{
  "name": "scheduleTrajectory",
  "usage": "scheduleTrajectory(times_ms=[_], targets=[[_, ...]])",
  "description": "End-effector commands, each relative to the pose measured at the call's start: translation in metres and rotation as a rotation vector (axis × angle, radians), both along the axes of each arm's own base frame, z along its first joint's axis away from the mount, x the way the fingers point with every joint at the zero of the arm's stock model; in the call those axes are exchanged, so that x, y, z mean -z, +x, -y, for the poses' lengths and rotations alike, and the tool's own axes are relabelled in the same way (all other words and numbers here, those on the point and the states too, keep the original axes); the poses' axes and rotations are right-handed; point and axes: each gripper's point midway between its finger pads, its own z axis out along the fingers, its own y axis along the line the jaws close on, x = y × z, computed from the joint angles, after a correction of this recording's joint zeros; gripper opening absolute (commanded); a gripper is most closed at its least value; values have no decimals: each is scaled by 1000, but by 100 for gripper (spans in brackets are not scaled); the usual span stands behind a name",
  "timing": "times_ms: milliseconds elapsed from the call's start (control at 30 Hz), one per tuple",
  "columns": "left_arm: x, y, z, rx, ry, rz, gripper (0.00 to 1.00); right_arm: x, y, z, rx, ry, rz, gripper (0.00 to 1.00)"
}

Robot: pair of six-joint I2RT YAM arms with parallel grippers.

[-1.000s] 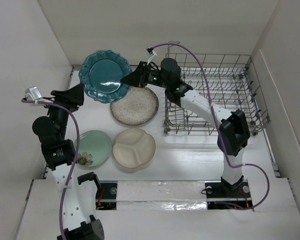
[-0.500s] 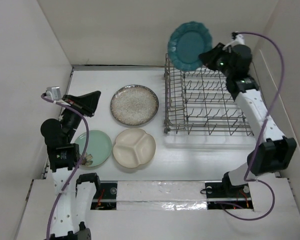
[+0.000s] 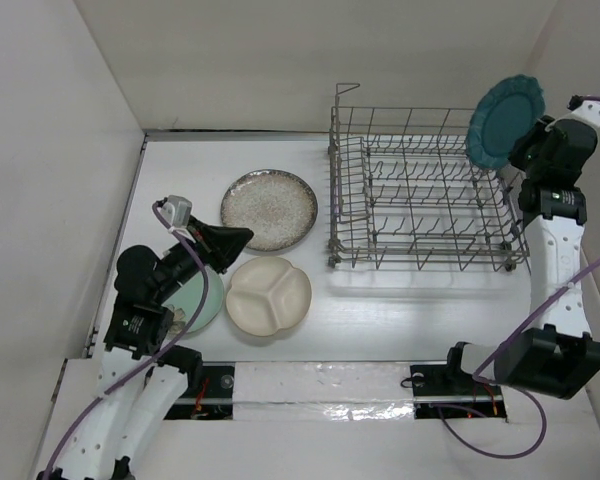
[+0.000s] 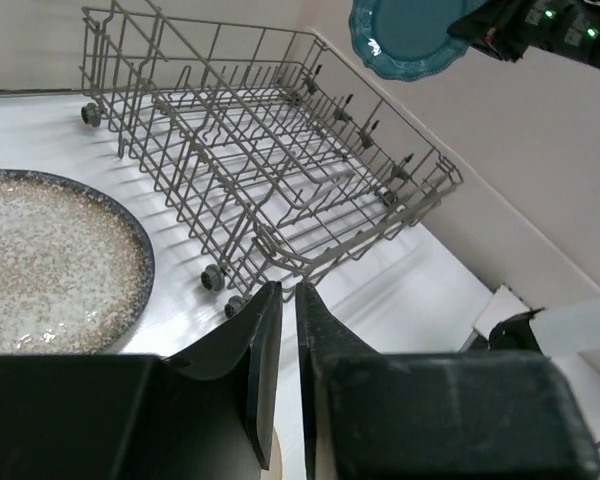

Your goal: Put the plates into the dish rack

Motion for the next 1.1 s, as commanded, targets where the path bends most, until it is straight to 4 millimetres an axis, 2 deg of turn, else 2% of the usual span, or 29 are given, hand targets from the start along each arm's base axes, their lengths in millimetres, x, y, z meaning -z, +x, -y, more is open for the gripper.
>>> scheduleTrajectory(times_ms=[0, 33, 200, 300, 367, 500, 667, 900, 1067], targets=[[-12, -9, -7, -50, 79, 107, 9, -79, -11, 27, 61, -191, 179, 0], [-11, -9, -10, -82, 86, 96, 11, -76, -13, 30, 60, -266, 140, 0], [-12, -17, -16, -116, 91, 121, 20, -51, -18, 55, 134, -397, -39, 0], [-16, -24, -14, -95, 84, 137, 23, -38, -23, 58, 124, -460, -111, 0], [-17, -24, -18, -117, 84, 142, 23, -32, -22, 56, 105, -467, -134, 0], [-17, -27, -16, -111, 83, 140, 23, -2, -25, 66, 118, -467, -237, 0], [-17, -28, -15, -108, 84, 139, 23, 20, -24, 69, 110, -443, -287, 0], [-17, -27, -15, -110, 85, 136, 23, 39, -17, 66, 81, -435, -333, 0], [-16, -26, -15, -111, 86, 135, 23, 52, -20, 71, 107, -430, -376, 0]])
